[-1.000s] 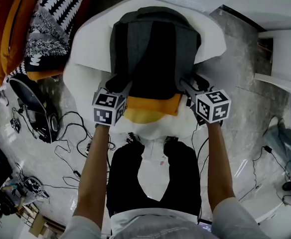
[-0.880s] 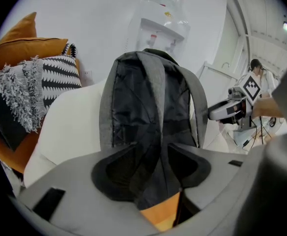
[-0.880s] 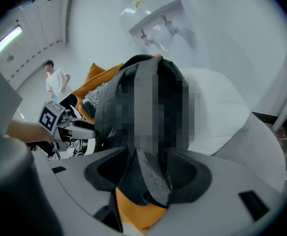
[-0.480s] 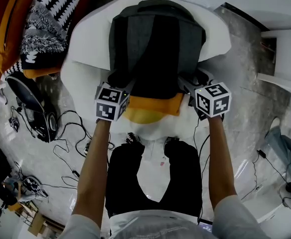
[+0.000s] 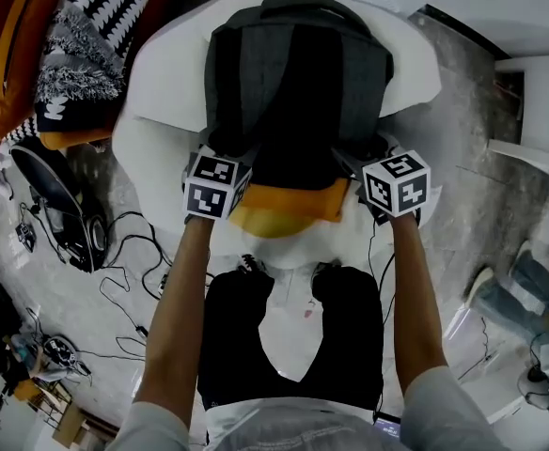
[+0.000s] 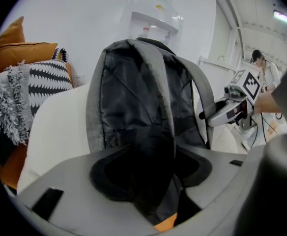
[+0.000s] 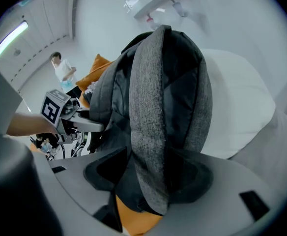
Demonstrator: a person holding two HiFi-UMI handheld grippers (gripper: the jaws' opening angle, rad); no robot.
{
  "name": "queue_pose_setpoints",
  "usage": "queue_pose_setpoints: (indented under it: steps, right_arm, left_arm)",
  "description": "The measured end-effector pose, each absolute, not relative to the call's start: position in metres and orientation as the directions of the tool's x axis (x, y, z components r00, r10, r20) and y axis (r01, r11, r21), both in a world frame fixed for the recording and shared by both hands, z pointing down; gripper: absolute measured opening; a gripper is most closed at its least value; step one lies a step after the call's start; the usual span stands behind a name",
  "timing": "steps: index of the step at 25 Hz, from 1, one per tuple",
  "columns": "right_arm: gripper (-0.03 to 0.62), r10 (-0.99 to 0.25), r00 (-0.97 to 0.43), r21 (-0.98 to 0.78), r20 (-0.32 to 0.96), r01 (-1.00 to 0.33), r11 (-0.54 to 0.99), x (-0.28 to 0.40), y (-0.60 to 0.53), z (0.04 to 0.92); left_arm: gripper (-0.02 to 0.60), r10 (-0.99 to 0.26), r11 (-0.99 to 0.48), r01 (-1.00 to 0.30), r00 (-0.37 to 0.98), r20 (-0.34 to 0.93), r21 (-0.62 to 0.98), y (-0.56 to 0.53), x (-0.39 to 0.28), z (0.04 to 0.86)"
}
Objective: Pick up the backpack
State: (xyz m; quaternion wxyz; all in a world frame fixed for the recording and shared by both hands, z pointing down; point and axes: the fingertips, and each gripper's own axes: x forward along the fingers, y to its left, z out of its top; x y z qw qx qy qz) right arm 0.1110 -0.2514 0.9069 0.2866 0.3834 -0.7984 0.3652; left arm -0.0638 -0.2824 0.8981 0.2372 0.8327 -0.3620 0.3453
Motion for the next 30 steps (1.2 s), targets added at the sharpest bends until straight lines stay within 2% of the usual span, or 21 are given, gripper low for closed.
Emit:
queue_pose_setpoints:
  steps: [7,10,15,16,17,19,25,30]
  right_arm:
    - [0.239,-0.442,-0.526,-0.372,0.726,-0.842,0.391,0.111,-0.261,0.91]
    - [0.239,-0.45,-0.53,-0.376,0.719,-0.84,0.391,0.112,-0.262,0.906]
    - [0.238,-0.45,-0.538,-0.368,0.713,-0.833,0.412,0.111,-0.26,0.896]
    - [0.226,-0.443,-0.538,-0.362,0.717,-0.831,0.423,0.11,-0.258,0.895]
    - [0.18,-0.434,-0.538,-0.352,0.723,-0.827,0.438,0.108,-0.255,0.894]
    - [0.131,-0.415,-0.538,-0.326,0.734,-0.815,0.479,0.106,-0.248,0.889]
    - [0.037,-0.378,-0.547,-0.309,0.747,-0.789,0.531,0.097,-0.232,0.867]
    - [0.034,-0.359,-0.547,-0.323,0.756,-0.79,0.522,0.091,-0.218,0.848]
  left_arm:
    - [0.248,-0.436,-0.626,-0.763,0.516,0.737,0.163,-0.29,-0.061,0.901]
    - [0.188,-0.452,-0.624,-0.768,0.504,0.736,0.143,-0.29,-0.059,0.898]
    - [0.154,-0.447,-0.624,-0.771,0.487,0.75,0.129,-0.285,-0.056,0.892]
    - [0.143,-0.442,-0.626,-0.769,0.488,0.753,0.13,-0.283,-0.055,0.891]
    - [0.136,-0.436,-0.631,-0.765,0.49,0.755,0.132,-0.281,-0.055,0.89]
    - [0.116,-0.425,-0.643,-0.754,0.496,0.757,0.133,-0.274,-0.052,0.887]
    - [0.072,-0.391,-0.65,-0.74,0.519,0.761,0.171,-0.254,-0.044,0.868]
    - [0.051,-0.363,-0.644,-0.734,0.541,0.759,0.216,-0.233,-0.039,0.85]
